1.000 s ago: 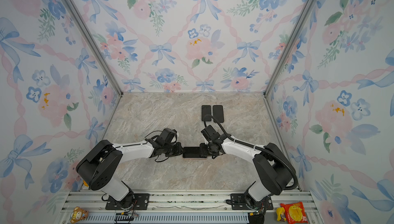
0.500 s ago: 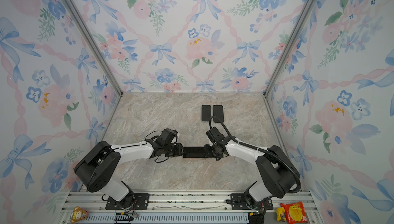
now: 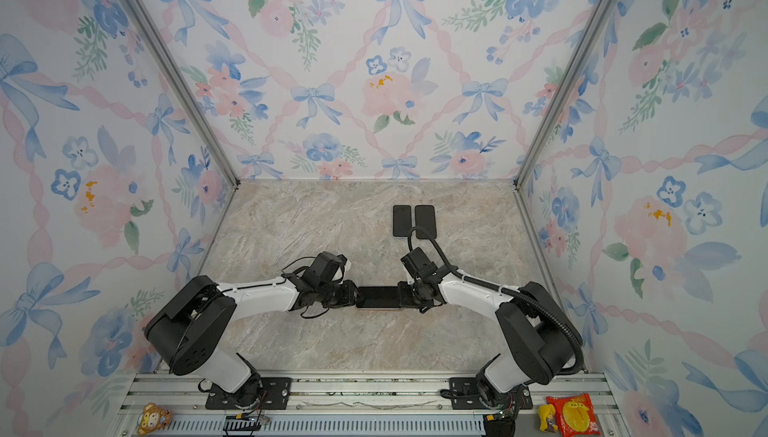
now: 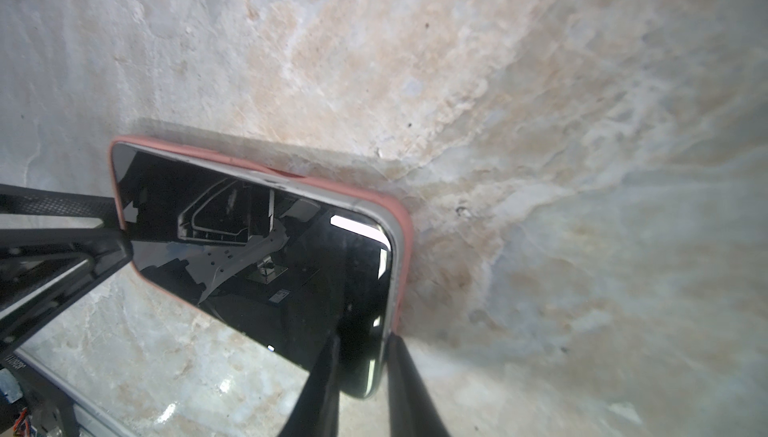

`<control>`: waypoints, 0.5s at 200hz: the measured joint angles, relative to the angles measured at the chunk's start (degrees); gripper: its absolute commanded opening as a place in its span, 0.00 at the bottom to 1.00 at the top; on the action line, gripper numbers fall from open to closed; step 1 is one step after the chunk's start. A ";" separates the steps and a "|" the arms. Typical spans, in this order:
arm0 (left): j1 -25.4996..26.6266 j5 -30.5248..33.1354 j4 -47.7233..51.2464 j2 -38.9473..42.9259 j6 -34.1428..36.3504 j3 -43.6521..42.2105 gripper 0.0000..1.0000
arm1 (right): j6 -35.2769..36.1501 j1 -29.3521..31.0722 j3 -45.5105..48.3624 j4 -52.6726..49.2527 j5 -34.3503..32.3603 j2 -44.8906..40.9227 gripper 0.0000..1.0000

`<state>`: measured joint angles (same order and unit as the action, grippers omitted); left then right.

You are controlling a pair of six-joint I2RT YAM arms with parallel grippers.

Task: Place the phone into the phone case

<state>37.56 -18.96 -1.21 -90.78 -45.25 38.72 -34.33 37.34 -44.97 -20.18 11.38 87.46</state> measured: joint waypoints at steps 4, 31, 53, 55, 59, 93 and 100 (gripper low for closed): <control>-0.04 -0.11 -0.22 0.02 -0.09 -0.09 0.34 | -0.09 0.02 0.00 0.07 0.00 0.00 0.20; -0.11 -0.37 -0.98 0.15 -0.42 -0.55 0.34 | -1.18 0.22 0.00 0.15 -0.13 0.04 0.18; -0.15 -0.39 -1.95 0.31 -0.72 -1.14 0.33 | -2.36 0.28 0.00 0.26 -0.17 0.20 0.17; -0.15 -0.39 -1.99 0.31 -0.87 -1.18 0.33 | -2.56 0.28 0.00 0.28 -0.17 0.20 0.17; -0.15 -0.39 -2.14 0.33 -0.87 -1.25 0.33 | -2.69 0.31 0.00 0.31 -0.20 0.26 0.17; -0.20 -0.42 -3.13 0.48 -1.44 -1.84 0.33 | -4.31 0.96 -0.04 0.46 -0.85 1.01 0.17; -0.20 -0.44 -3.43 0.52 -1.46 -1.99 0.33 | -4.70 1.20 -0.13 0.44 -1.20 1.05 0.17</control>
<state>37.36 -19.40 -4.64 -90.26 -46.72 36.73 -39.03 38.54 -45.10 -19.75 10.17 88.51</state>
